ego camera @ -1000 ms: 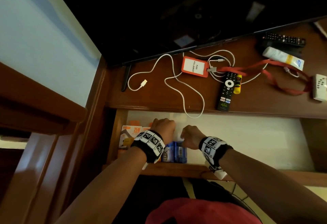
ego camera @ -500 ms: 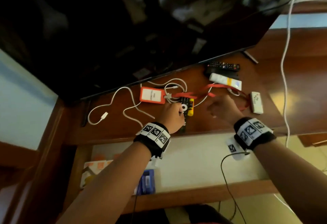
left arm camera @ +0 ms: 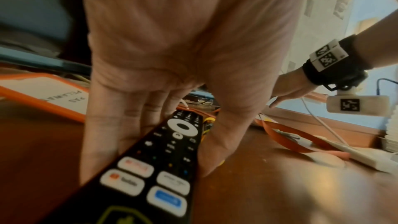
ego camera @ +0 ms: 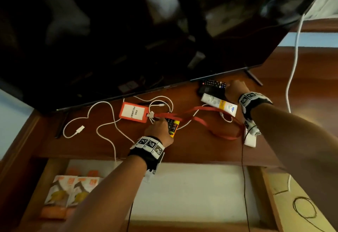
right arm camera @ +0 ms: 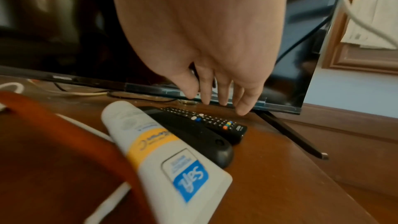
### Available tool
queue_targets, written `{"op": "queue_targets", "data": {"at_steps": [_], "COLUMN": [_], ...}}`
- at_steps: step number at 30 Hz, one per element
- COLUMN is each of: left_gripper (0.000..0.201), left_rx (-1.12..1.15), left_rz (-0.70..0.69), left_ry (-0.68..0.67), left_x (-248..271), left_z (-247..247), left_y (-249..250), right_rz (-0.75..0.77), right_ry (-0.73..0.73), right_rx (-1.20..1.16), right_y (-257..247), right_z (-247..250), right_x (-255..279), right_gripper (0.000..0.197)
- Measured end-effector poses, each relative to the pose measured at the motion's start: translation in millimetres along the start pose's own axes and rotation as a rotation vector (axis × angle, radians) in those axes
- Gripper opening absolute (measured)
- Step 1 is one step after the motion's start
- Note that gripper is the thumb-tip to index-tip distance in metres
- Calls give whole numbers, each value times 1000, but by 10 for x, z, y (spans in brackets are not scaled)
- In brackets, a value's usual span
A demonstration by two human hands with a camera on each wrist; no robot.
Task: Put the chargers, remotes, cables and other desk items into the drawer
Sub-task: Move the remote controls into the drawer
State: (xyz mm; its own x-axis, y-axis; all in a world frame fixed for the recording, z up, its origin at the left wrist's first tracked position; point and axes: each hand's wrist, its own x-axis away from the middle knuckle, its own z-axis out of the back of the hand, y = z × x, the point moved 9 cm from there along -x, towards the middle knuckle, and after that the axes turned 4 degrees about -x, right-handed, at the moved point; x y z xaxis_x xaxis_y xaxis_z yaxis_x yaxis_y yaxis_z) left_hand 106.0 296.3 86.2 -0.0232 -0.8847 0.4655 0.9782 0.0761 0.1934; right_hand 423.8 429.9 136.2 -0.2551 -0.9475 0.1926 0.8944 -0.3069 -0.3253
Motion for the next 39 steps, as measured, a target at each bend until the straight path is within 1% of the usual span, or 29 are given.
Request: {"op": "queue_targets", "data": {"at_steps": [3, 5, 7, 9, 12, 14, 16, 18, 21, 24, 26, 28, 29, 31, 33, 34, 35, 37, 38, 39], "left_gripper": [82, 84, 76, 65, 63, 53, 35, 27, 26, 32, 37, 45, 49, 57, 63, 70, 80, 105, 110, 105], "left_rx": [32, 65, 120, 183, 272, 359, 483, 592, 680, 696, 707, 703, 692, 641, 562, 540, 533, 502, 467, 428], "left_rz": [26, 38, 41, 43, 55, 65, 73, 65, 41, 27, 20, 21, 24, 28, 36, 50, 59, 57, 46, 29], "left_ry": [-7, -3, 38, 70, 110, 138, 133, 120, 69, 1, -52, -91, -110, -147, -184, -202, -222, -256, -265, -266], "left_x": [-41, -41, -29, -8, 34, 176, 353, 514, 755, 929, 1027, 1102, 1133, 1153, 1153, 1145, 1137, 1117, 1099, 1081], "left_z": [-39, -60, -39, -9, 36, 165, 239, 262, 224, 119, -9, -159, -236, -424, -588, -674, -748, -898, -961, -1022], "left_y": [-66, -115, -154, -198, -314, -355, -422, -502, -635, -811, -946, -1090, -1160, -1315, -1457, -1539, -1602, -1711, -1740, -1763], "right_rz": [26, 60, 82, 69, 49, 68, 80, 55, 38, 90, 119, 154, 175, 182, 187, 195, 208, 237, 245, 246], "right_ry": [-27, -82, -117, -95, -87, -95, -99, -82, -59, -3, 83, 140, 130, 45, -124, -218, -318, -514, -615, -703], "right_rx": [72, 95, 140, 223, 256, 246, 196, 163, 148, 35, -4, -75, -148, -331, -542, -585, -591, -519, -459, -394], "right_y": [-1, 7, 31, 63, 118, 170, 196, 248, 268, 153, 50, -126, -247, -539, -852, -1013, -1156, -1374, -1459, -1497], "right_z": [-97, -210, -318, -331, -294, -268, -244, -182, -15, 296, 503, 561, 485, 195, -279, -530, -800, -1335, -1586, -1828], "right_x": [-293, -432, -509, -542, -574, -602, -562, -477, -287, 36, 331, 700, 908, 1407, 1941, 2215, 2467, 2897, 3106, 3273], "right_gripper": [36, 44, 50, 55, 58, 55, 44, 35, 35, 49, 56, 53, 51, 42, 30, 22, 15, 15, 15, 17]}}
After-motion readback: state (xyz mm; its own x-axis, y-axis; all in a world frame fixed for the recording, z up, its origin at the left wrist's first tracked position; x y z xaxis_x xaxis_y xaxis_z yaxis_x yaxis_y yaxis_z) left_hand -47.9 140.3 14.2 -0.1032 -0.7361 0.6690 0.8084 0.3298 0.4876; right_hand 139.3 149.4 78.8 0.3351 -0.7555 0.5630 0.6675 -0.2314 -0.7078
